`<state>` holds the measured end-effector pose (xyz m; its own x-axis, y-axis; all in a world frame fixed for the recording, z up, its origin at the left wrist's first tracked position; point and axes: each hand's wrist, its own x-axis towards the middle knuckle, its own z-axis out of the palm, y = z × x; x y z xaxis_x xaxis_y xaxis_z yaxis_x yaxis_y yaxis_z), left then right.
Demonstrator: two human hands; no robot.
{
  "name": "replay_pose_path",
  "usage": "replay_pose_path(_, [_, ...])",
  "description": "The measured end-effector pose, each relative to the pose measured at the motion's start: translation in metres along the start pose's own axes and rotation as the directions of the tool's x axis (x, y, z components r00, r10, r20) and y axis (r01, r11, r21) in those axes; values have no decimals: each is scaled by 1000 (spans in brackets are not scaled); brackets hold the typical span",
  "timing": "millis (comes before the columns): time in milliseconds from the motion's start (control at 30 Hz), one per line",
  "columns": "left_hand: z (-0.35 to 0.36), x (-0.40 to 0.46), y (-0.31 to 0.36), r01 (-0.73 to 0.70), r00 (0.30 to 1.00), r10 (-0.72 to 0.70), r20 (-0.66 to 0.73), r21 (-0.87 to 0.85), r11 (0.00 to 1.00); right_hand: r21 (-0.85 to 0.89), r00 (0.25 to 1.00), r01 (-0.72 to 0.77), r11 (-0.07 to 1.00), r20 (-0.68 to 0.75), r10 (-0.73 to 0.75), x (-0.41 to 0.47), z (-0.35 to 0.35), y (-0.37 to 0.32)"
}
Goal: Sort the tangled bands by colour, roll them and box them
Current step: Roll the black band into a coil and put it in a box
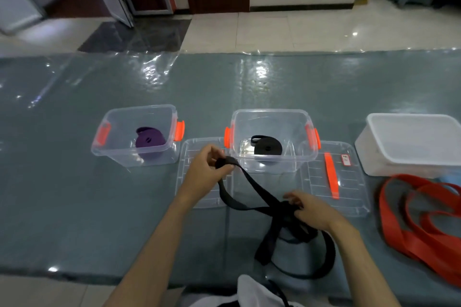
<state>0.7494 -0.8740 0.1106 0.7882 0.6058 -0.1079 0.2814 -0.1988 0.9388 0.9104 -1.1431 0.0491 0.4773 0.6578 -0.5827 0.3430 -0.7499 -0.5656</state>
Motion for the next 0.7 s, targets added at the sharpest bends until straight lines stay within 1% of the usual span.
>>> replay_pose_path(100, [1, 3, 30, -91, 996, 91, -7, -5, 996, 114, 970, 200, 973, -161, -180, 3, -12, -26])
replay_pose_path(200, [3, 9, 54, -143, 990, 143, 13, 10, 990, 230, 921, 371, 900, -217, -324, 8, -26, -62])
replay_pose_path(333, [4, 19, 83, -148, 983, 153, -106, 54, 988, 310, 837, 536, 785, -314, -448, 5, -42, -103])
replay_pose_path(433, [4, 25, 103, -120, 980, 118, -160, -2, 993, 360, 795, 599, 715, -371, -480, 0, -51, -123])
replay_pose_path(500, [4, 28, 116, -101, 979, 88, -184, -62, 993, 325, 773, 621, 714, -403, -489, -1, -53, -133])
replay_pose_path(567, [4, 29, 127, -86, 980, 59, -192, -139, 986, 250, 750, 635, 730, -427, -506, 0, -55, -141])
replay_pose_path(633, [5, 30, 135, -71, 986, 38, -165, -198, 978, 212, 734, 643, 736, -442, -515, 2, -57, -146])
replay_pose_path(700, [5, 29, 140, -55, 995, 32, -91, -270, 961, 221, 722, 645, 732, -489, -489, 5, -60, -152])
